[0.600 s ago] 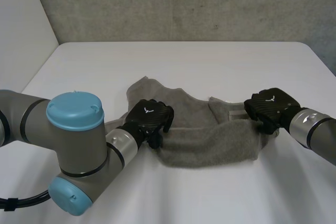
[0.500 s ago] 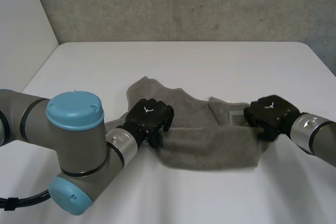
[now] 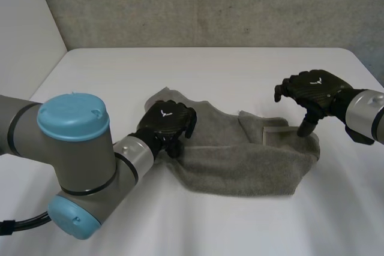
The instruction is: Fold the towel.
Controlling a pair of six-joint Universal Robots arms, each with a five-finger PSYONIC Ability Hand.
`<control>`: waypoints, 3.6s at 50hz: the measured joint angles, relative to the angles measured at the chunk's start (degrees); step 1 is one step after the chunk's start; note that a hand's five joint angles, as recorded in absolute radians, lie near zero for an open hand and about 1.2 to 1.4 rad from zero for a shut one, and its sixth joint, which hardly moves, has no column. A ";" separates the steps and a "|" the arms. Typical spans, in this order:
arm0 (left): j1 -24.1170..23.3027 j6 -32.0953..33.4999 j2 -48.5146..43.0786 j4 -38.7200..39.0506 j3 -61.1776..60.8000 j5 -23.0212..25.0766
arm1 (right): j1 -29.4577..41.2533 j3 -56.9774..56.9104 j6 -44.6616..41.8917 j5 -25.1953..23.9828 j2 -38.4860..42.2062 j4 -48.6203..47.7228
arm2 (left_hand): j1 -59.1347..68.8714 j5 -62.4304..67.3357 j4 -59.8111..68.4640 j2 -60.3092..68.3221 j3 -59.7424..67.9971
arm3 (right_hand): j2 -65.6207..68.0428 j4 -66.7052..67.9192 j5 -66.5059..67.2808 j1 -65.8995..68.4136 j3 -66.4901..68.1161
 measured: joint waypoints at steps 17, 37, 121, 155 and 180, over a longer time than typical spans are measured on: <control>9.49 0.32 0.30 -4.63 4.31 2.01 | 6.67 -15.15 -12.12 0.42 18.92 0.37 | -12.20 -12.48 -11.93 -12.19 -12.45 | 0.00 0.00 0.03 0.00 0.00; 18.90 2.25 -2.18 -12.58 8.21 9.11 | 8.04 -17.45 -24.57 6.47 26.26 0.46 | -41.96 -43.83 -42.21 -42.20 -42.82 | 15.27 15.19 17.45 16.34 15.74; 23.04 2.40 0.60 2.65 2.88 -0.56 | 1.17 3.36 9.90 -0.78 4.20 -28.68 | 22.52 24.65 26.30 25.96 27.70 | 47.25 49.07 51.08 49.06 49.51; 30.75 10.47 28.75 2.03 -15.21 11.24 | -18.53 19.29 10.25 -3.67 -24.38 -16.06 | 22.52 24.65 26.30 25.96 27.80 | 47.25 49.07 51.09 49.08 49.55; 27.30 10.97 -2.82 0.44 3.04 12.65 | -10.79 2.82 2.15 1.78 3.54 -11.64 | 22.53 24.66 26.31 25.97 27.87 | 47.25 49.07 51.09 49.11 49.73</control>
